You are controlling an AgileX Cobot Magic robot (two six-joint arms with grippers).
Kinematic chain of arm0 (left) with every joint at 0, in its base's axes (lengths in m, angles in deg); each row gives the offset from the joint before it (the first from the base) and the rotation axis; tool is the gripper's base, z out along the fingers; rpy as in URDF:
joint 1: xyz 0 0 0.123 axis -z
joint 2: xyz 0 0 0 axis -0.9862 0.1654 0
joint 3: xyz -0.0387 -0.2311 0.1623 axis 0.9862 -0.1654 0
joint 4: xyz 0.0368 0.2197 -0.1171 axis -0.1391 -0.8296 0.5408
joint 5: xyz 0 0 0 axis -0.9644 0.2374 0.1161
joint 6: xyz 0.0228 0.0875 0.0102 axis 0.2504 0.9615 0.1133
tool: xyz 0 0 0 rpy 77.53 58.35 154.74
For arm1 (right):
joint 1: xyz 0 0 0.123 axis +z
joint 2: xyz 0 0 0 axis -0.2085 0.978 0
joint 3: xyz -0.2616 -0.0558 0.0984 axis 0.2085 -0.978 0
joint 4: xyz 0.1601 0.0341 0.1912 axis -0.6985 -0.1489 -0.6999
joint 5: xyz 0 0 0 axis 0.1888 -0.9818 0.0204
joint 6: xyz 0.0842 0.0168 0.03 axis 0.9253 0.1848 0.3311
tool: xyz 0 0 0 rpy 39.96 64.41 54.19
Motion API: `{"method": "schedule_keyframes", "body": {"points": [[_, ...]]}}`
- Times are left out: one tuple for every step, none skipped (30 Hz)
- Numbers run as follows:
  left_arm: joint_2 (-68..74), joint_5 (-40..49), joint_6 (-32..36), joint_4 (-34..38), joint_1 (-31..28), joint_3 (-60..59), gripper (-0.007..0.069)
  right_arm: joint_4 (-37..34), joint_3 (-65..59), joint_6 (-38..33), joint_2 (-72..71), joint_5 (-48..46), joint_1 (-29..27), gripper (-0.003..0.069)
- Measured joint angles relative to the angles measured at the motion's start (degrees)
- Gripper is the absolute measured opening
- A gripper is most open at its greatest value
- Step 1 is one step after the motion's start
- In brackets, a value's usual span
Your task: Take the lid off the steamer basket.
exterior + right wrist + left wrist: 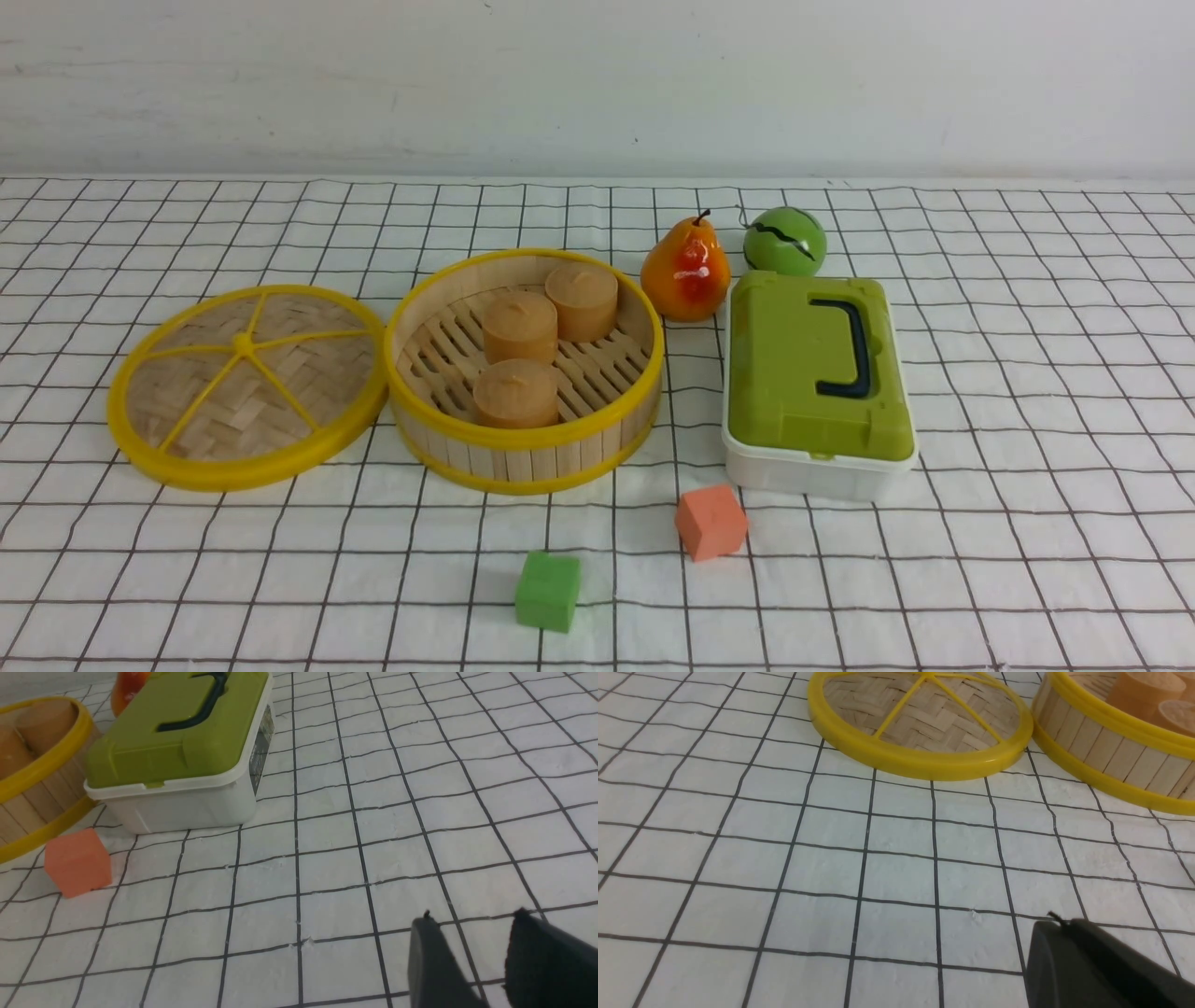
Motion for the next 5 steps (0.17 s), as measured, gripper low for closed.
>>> {"method": "schedule_keyframes", "body": {"points": [[0.0,0.0,0.0,0.0,0.0,0.0,0.0016,0.0,0.0,0.0,0.0,0.0,0.0,0.024],[0.0,0.0,0.0,0.0,0.0,0.0,0.0016,0.0,0.0,0.0,0.0,0.0,0.0,0.024],[0.0,0.0,0.0,0.0,0.0,0.0,0.0016,0.0,0.0,0.0,0.0,0.0,0.0,0.024],[0.0,0.0,0.0,0.0,0.0,0.0,0.0016,0.0,0.0,0.0,0.0,0.0,0.0,0.024],[0.0,0.0,0.0,0.0,0.0,0.0,0.0016,0.0,0.0,0.0,0.0,0.0,0.0,0.024]]}}
